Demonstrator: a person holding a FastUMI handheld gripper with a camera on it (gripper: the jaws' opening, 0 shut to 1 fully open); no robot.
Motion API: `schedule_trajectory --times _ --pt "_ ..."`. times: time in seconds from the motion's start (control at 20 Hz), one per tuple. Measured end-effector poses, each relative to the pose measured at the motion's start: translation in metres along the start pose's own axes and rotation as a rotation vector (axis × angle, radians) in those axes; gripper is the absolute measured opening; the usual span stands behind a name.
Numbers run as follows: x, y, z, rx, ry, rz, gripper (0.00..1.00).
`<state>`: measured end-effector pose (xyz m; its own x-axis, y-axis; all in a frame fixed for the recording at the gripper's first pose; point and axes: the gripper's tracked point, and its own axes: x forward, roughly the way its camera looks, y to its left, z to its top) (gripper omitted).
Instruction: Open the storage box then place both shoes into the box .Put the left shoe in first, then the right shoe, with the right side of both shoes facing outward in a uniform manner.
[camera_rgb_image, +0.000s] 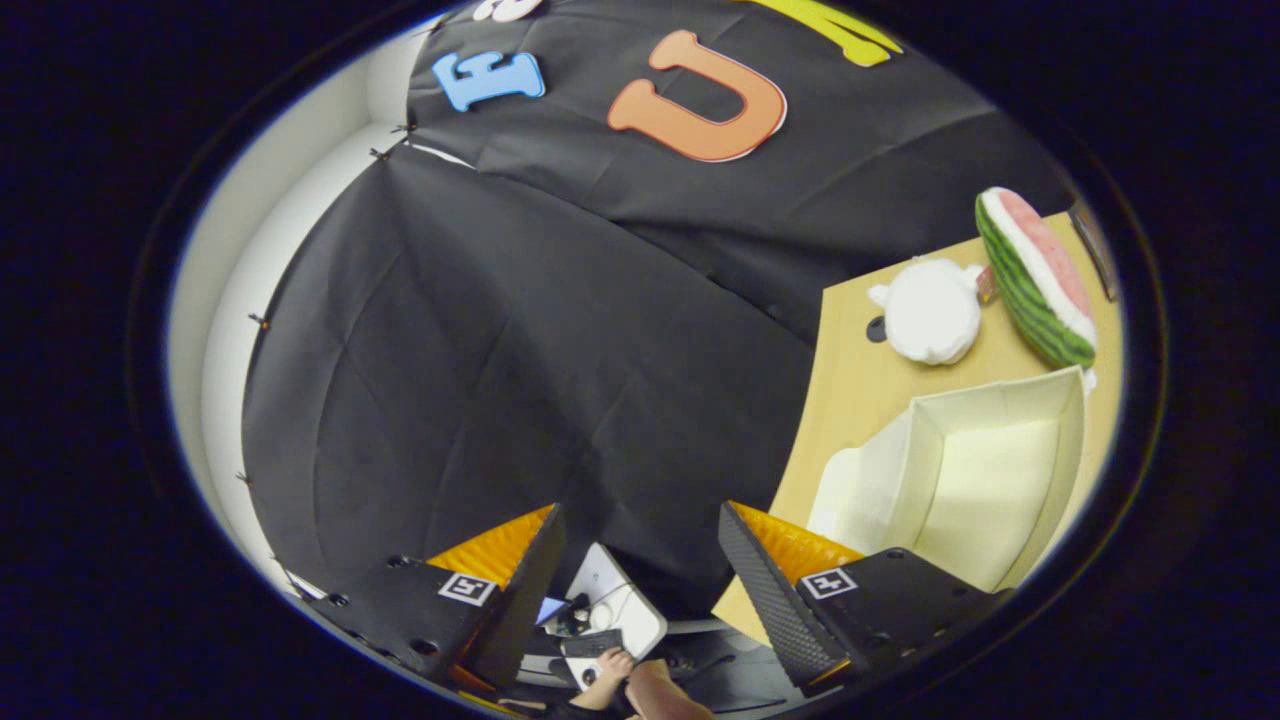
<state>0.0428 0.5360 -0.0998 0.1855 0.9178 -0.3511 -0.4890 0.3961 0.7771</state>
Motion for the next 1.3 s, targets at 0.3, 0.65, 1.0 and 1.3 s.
schedule_trajectory --times 0.3,0.65,1.0,1.3 --pt "-0.093 -0.079 0.007 -0.176 -0.053 -0.201 0.95" --pt "-0.21 -0.237 0.002 -0.153 -0.053 -0.449 0.95" --pt "-0.308 -0.395 -0.048 -0.17 -0.07 -0.773 0.93" --pt "-0.337 -0.458 -0.105 -0.212 -0.004 -0.889 0.78"
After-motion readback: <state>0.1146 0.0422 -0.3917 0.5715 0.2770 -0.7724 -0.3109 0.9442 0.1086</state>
